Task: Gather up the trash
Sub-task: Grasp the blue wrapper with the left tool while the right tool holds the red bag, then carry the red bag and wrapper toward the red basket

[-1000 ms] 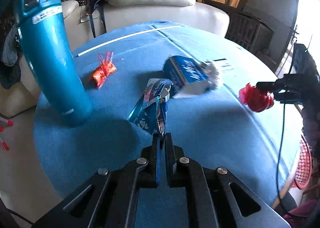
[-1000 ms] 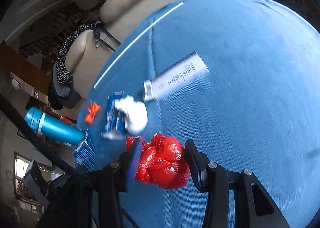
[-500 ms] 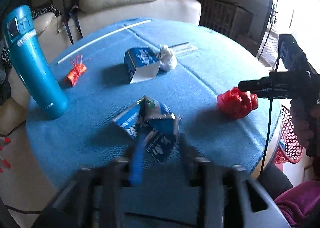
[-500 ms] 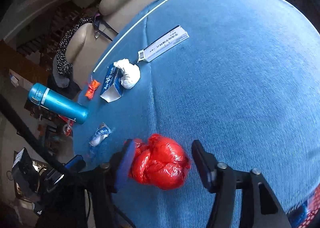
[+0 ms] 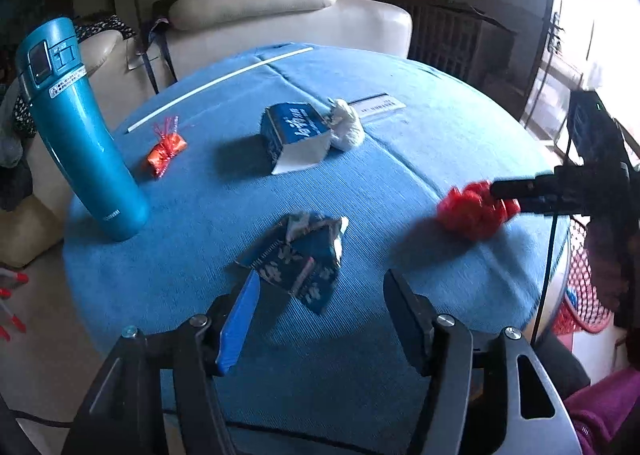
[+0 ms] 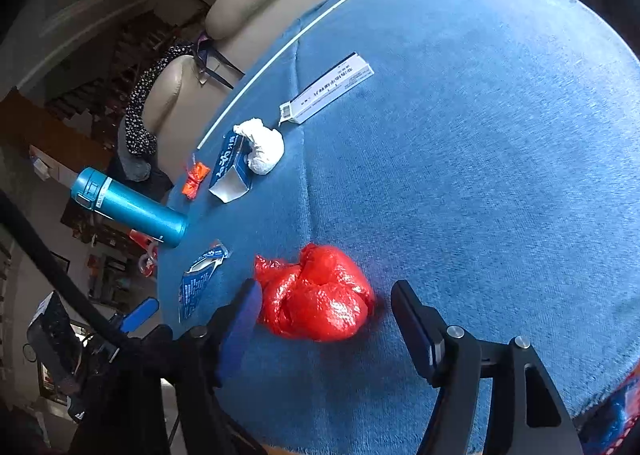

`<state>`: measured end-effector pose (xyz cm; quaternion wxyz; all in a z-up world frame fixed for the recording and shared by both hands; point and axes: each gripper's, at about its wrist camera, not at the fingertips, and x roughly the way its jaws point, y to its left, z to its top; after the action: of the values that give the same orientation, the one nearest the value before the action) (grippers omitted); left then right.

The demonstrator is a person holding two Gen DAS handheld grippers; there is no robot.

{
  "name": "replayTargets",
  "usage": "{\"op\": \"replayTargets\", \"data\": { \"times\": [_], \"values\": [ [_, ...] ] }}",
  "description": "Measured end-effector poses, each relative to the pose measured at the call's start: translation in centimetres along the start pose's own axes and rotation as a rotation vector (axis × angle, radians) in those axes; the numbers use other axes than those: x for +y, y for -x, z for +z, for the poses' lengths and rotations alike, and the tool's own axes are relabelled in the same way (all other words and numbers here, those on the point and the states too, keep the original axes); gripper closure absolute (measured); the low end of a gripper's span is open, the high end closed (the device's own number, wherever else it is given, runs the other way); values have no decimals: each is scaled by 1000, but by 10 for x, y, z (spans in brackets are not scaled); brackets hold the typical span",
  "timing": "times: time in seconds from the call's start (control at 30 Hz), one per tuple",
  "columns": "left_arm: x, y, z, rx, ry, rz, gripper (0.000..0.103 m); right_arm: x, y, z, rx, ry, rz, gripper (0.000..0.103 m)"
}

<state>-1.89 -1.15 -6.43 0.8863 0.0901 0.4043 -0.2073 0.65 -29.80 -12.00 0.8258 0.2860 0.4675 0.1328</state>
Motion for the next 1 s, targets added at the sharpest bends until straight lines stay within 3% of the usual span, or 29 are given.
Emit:
{"op": "replayTargets", "data": {
  "times": [0.27,0.47,1.0],
  "values": [
    [10,-22,11,4,26,36,38,12,-10,-2,-4,64,-16,32],
    [13,-37,12,43,28,26,85,15,-6,-7,-16,98,-12,44],
    [-10,-12,22,-28,-23,2,89,3,42,-5,-149,51,8,47]
  ]
}}
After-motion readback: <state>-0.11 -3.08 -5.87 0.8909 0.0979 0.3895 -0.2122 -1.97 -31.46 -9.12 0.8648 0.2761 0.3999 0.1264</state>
